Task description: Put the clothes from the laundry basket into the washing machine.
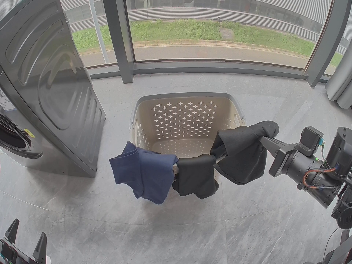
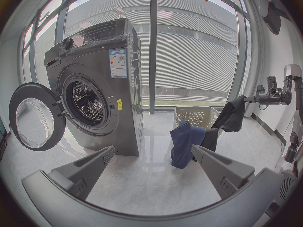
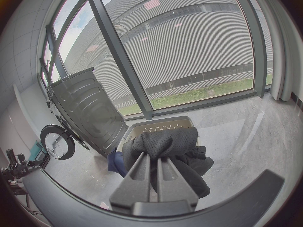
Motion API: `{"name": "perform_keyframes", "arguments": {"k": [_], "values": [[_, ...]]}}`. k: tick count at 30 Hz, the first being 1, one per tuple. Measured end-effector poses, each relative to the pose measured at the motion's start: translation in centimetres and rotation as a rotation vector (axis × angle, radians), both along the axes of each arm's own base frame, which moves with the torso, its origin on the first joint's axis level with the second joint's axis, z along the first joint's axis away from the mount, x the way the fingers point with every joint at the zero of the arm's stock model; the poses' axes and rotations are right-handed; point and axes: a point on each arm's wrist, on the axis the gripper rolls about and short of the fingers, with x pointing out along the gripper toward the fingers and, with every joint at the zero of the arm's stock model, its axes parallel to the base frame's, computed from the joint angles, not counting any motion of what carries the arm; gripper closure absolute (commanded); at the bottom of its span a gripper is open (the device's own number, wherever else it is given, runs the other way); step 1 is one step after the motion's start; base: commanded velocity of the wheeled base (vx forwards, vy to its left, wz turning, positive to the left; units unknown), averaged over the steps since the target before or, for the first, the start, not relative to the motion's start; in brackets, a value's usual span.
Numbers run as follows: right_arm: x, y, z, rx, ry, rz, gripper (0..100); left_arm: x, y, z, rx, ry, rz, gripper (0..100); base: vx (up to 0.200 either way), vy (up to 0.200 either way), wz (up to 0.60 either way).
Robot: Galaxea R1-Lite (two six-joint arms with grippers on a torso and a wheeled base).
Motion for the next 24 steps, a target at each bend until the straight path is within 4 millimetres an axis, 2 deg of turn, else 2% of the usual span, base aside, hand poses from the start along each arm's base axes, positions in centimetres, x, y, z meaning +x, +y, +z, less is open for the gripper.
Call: {"name": "perform_keyframes", "arguments": {"k": [24], "values": [[-0.13, 0.37, -0.02, 0.005, -0.002, 0.023, 100, 0.00, 0.00, 0.00, 0.000, 0.000, 0.000, 0, 0.000, 0.200, 0.00]]}}
